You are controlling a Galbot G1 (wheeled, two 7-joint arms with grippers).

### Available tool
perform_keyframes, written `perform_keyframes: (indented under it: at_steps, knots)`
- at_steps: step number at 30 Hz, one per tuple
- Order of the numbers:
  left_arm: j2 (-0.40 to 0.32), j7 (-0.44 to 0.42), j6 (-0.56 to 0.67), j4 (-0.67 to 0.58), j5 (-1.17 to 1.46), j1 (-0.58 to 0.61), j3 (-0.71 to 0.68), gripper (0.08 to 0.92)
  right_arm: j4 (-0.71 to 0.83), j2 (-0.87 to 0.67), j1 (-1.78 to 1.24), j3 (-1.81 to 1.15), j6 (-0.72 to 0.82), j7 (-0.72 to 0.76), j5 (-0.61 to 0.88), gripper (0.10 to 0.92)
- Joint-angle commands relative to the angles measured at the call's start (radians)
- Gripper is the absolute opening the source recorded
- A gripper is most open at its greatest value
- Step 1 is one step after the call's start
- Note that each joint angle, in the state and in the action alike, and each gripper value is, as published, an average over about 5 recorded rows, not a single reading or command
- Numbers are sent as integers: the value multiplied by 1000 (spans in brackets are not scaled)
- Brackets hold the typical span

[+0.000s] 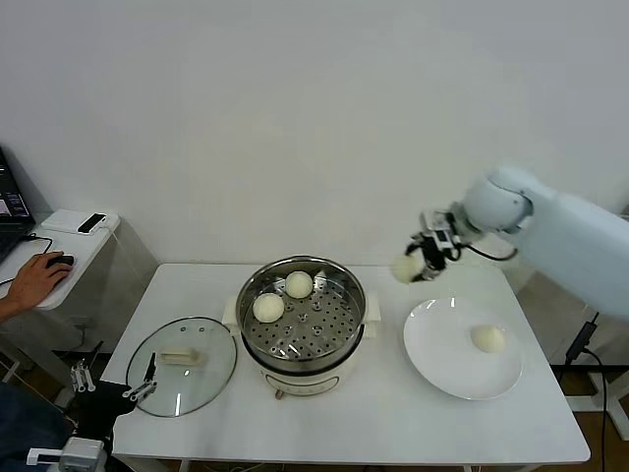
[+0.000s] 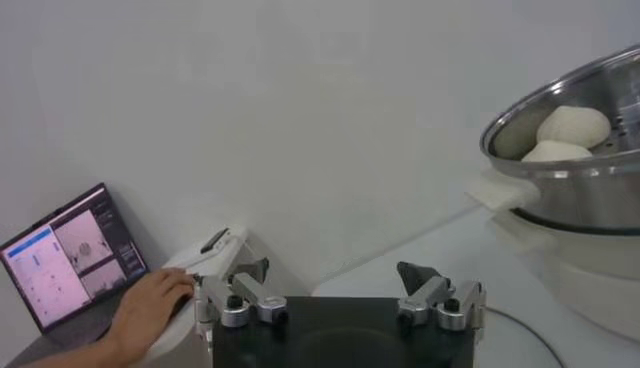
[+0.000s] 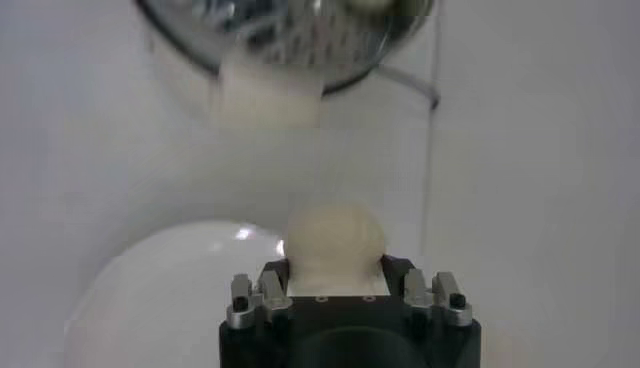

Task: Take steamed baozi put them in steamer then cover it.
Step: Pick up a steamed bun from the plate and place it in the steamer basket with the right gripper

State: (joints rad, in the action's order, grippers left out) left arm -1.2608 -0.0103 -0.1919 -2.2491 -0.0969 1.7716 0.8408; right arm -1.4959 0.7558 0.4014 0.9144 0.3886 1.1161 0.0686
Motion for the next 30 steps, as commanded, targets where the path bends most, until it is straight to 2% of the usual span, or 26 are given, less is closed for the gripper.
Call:
perform_keyframes:
  at_steps: [1, 7, 12, 20, 30]
  knots:
    - [-1, 0, 0, -6, 0, 1, 12, 823, -11, 276, 165, 142, -9, -63, 124, 591]
    - [3, 0, 0, -9, 6, 4, 33, 823, 12, 378, 118, 195, -85, -89, 101, 594]
    - [5, -1, -1, -8, 10, 1, 43, 823, 53, 433, 63, 231, -179, -120, -20, 591]
    - [4, -1, 0, -5, 19, -1, 61, 823, 42, 452, 19, 297, -298, -129, -131, 587]
    - [-6, -1, 1, -7, 21, 1, 67, 823, 22, 442, 10, 330, -430, -101, -147, 586]
